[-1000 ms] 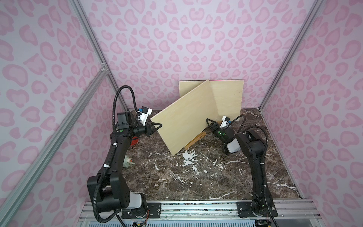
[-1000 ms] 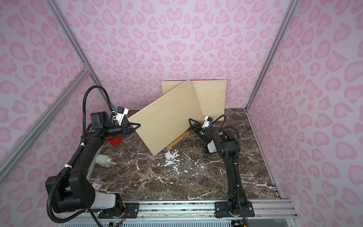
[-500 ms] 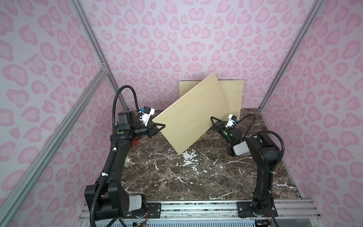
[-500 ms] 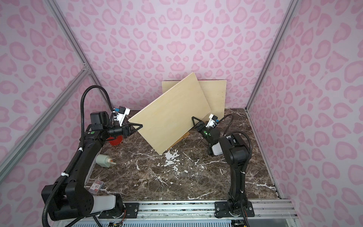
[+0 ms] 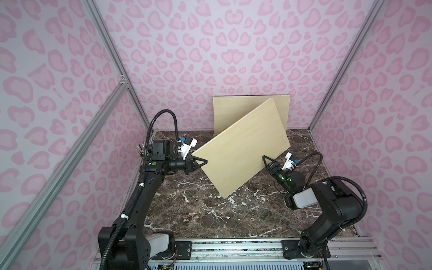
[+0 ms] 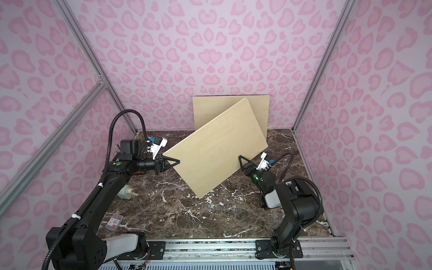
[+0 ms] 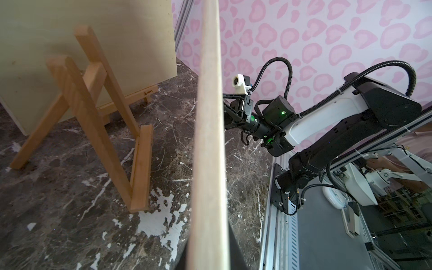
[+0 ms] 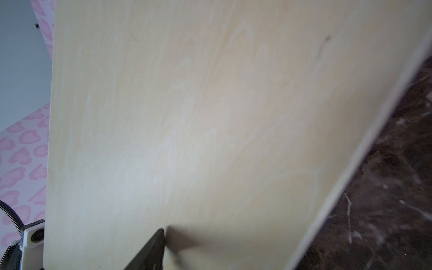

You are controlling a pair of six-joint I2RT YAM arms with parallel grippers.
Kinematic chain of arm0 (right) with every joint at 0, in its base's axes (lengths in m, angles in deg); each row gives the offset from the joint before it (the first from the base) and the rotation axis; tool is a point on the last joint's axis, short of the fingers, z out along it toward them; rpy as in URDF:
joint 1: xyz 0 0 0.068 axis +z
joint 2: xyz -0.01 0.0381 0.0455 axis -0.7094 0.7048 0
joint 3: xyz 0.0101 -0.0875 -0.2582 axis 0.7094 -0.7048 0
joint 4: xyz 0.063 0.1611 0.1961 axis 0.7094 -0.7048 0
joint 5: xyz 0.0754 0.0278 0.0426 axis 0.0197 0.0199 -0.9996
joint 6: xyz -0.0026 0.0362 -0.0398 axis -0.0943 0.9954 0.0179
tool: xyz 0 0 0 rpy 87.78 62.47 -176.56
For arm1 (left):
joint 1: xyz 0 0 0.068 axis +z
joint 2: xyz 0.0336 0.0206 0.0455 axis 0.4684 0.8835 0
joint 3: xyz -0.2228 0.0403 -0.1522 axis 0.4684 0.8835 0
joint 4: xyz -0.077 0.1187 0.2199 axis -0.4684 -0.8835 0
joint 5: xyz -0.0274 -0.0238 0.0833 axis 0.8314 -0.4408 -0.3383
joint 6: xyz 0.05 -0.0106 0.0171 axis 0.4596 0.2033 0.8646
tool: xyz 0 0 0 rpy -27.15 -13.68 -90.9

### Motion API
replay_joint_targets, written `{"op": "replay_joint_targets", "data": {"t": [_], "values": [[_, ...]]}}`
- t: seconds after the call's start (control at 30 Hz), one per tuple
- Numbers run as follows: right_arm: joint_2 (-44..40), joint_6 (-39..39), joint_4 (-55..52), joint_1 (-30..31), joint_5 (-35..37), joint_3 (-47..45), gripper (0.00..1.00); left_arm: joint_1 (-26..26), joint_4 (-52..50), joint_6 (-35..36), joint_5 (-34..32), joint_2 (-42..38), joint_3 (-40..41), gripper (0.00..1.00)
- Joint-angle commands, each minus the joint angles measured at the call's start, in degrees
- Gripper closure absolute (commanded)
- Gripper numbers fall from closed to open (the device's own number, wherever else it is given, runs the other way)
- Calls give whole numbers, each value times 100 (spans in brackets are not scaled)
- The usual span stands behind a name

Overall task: Disassemble the easel
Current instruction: Pick up the drawing board from the easel, then place the drawing board at the corner of the board.

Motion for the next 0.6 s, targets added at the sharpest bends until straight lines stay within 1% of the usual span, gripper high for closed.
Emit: {"op": "replay_joint_targets", "data": {"t": [0.0, 0.1, 0.2, 0.57], "values": [[-335, -299, 2085, 6, -108, -466, 31, -171, 13, 161, -36, -147, 149, 98], [-610, -319, 2079, 4, -58, -919, 31, -294, -9, 109, -89, -282, 315, 98], [-680, -328, 2076, 42, -53, -1253, 31, -379, 39, 29, -107, -375, 442, 98], [-388, -275, 2072, 620, 279, -1859, 30, -521, -45, 10, -124, -403, 580, 98]]}}
